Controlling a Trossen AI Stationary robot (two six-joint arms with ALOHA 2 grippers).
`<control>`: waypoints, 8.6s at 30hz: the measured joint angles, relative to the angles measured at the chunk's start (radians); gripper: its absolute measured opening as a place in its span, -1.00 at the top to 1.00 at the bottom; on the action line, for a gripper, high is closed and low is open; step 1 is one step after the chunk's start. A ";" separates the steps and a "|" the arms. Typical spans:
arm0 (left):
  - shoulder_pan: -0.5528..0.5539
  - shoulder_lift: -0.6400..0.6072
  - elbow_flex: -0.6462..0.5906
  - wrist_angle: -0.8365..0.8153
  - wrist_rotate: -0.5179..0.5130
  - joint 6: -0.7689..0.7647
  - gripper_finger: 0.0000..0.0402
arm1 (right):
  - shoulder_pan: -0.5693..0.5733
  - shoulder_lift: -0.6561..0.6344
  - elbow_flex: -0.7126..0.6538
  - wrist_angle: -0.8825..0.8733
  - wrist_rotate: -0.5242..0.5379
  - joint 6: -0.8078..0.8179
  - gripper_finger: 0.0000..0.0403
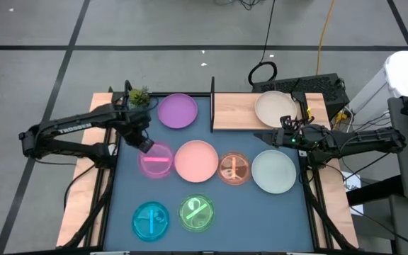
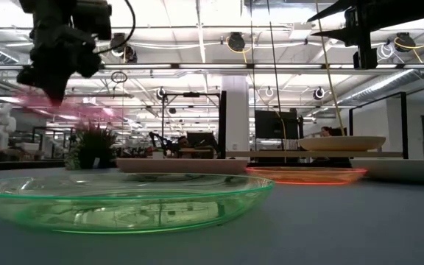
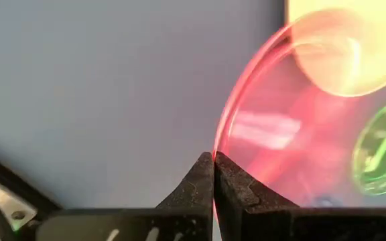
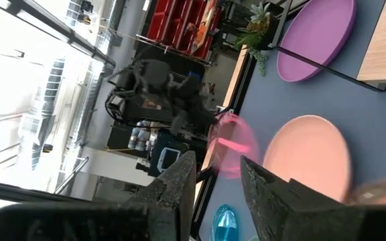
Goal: Place and stack plates onto a shelf
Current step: Put the transparent pink plate on the shelf
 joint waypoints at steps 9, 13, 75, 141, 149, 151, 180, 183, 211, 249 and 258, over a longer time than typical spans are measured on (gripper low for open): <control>0.000 -0.002 0.043 -0.035 -0.010 -0.001 1.00 | 0.000 0.000 0.000 0.000 -0.001 -0.008 0.50; 0.000 -0.002 0.043 -0.027 0.012 -0.017 1.00 | 0.000 0.000 0.000 0.000 -0.001 -0.008 0.50; 0.044 0.506 0.745 0.789 -0.124 -0.209 1.00 | 0.000 -0.012 0.000 0.107 -0.005 -0.051 0.50; -0.565 1.043 0.701 1.037 -1.153 -1.555 1.00 | 0.059 -0.220 0.000 0.019 -0.529 -0.080 0.50; -0.494 1.043 0.701 0.950 -1.120 -1.556 1.00 | 0.059 -0.220 0.000 0.067 -0.529 -0.081 0.50; -0.489 1.043 0.701 0.935 -1.107 -1.552 1.00 | 0.059 -0.220 0.000 0.066 -0.529 -0.081 0.50; -0.386 1.043 0.701 0.772 -0.956 -1.570 1.00 | 0.059 -0.220 0.000 0.060 -0.528 -0.133 0.50; -0.378 1.043 0.701 0.762 -0.936 -1.560 1.00 | 0.059 -0.220 0.000 0.060 -0.528 -0.133 0.50; -0.365 1.133 0.700 0.952 -0.940 -1.586 0.91 | 0.059 -0.219 0.000 0.060 -0.526 -0.121 0.50; -0.529 1.040 0.702 1.310 -0.917 -1.013 0.81 | 0.058 -0.203 0.000 -0.030 -0.404 -0.180 0.51; -0.482 0.822 0.702 1.126 -0.856 -0.607 0.81 | 0.058 -0.096 0.000 -0.028 -0.286 -0.239 0.77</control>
